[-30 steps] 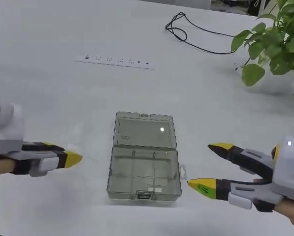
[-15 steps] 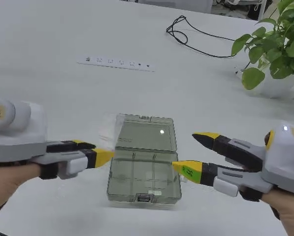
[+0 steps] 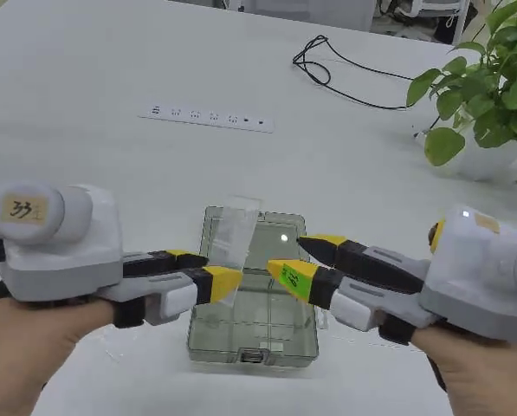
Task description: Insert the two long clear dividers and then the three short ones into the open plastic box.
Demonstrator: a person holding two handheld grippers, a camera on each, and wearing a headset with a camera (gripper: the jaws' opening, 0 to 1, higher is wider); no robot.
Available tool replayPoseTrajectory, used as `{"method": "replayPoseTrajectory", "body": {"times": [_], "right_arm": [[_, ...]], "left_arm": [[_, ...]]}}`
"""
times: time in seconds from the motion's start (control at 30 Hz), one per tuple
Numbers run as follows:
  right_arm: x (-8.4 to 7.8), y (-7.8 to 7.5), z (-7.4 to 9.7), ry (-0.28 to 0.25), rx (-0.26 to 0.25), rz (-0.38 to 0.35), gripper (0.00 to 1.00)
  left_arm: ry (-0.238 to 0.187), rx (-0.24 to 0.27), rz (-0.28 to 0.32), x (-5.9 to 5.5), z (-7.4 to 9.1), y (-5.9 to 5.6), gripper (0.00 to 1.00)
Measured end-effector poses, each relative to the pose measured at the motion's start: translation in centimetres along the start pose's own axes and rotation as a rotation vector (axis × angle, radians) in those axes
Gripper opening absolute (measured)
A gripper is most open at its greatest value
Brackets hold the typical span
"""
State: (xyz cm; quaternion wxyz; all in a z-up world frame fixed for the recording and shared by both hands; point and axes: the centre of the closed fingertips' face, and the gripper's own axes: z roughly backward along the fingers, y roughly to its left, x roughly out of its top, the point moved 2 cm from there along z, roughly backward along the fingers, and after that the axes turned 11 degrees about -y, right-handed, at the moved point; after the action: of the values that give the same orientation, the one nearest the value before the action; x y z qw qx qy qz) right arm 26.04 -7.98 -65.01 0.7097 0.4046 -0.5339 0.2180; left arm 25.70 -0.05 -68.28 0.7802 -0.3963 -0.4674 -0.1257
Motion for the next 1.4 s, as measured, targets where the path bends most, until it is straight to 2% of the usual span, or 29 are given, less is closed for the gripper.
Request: {"method": "replayPoseTrajectory", "body": {"times": [0.1,0.33,0.67,0.87,0.97,1.03,1.1,1.4], "right_arm": [[-0.2,-0.1,0.0,0.004,-0.023,-0.017,0.31],[-0.9,0.5,-0.7,0.02,-0.03,-0.051,0.23],[-1.4,0.5,-1.2,0.026,-0.051,-0.091,0.16],[-1.6,0.5,-1.4,0.033,-0.059,-0.109,0.09],[-1.7,0.3,-1.4,0.031,-0.096,-0.152,0.07],[-1.7,0.3,-1.4,0.038,-0.101,-0.145,0.07],[-1.7,0.2,-1.4,0.034,-0.107,-0.162,0.07],[-2.0,0.3,-1.4,0.052,-0.103,-0.141,0.07]], "left_arm": [[-0.002,-0.003,-0.017,0.0,-0.3,-0.4,0.3],[0.008,-0.025,-0.066,-0.1,-0.9,-1.4,0.3],[0.026,-0.041,-0.129,-0.3,-1.1,-1.8,0.3],[0.029,-0.039,-0.137,-0.4,-1.2,-1.8,0.3],[0.023,-0.04,-0.119,-0.5,-1.3,-1.9,0.31],[0.042,-0.034,-0.127,-0.8,-1.2,-1.7,0.25],[0.023,-0.025,-0.114,-0.7,-1.3,-1.5,0.22],[0.041,-0.059,-0.139,-1.1,-1.3,-2.0,0.29]]}}
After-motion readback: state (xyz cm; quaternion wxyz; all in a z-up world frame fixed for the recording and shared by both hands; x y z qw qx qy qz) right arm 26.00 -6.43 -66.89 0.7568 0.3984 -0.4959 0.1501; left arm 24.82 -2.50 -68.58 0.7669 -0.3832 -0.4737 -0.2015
